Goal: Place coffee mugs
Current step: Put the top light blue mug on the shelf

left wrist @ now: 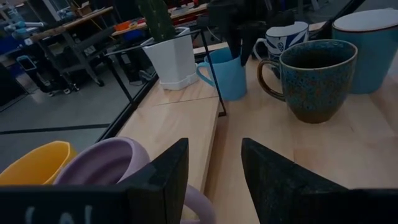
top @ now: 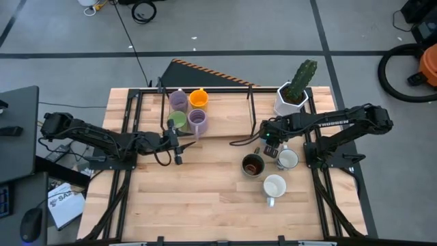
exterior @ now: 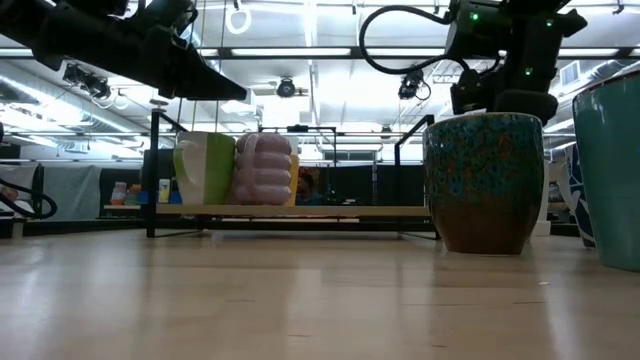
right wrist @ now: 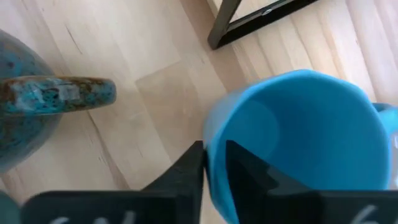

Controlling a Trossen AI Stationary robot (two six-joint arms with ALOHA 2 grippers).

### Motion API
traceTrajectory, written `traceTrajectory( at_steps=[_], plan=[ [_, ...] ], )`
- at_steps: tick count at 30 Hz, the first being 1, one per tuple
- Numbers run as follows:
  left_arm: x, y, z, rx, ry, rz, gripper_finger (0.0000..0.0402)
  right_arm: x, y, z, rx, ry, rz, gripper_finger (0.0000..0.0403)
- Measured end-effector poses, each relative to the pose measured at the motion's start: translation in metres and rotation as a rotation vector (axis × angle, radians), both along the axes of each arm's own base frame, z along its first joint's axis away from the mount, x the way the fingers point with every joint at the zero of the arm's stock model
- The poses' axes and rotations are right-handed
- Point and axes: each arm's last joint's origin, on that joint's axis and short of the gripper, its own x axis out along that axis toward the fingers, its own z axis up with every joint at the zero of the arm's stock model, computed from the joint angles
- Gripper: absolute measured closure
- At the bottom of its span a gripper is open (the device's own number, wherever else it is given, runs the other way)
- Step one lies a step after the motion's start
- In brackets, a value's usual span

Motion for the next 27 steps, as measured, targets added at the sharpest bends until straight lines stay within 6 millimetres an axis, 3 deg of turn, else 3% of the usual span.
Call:
traceTrajectory(
  at_steps=[5, 20, 27],
  plan=[
    [0.000, 0.000, 0.000, 0.000, 0.001, 0.000, 0.0246, 0.000, 0.001, 0.003, 0.019, 0.015, 0.012, 0.0382],
    [0.000, 0.000, -0.001, -0.030, 0.004, 0.004, 0.0246, 0.006, 0.007, 0.099, -0.202, 0.000, 0.052, 0.0376],
    [0.000, 0.000, -0.001, -0.033, 0.004, 0.005, 0.0246, 0.005, 0.011, 0.117, -0.116, -0.037, 0.102, 0.0376]
  ],
)
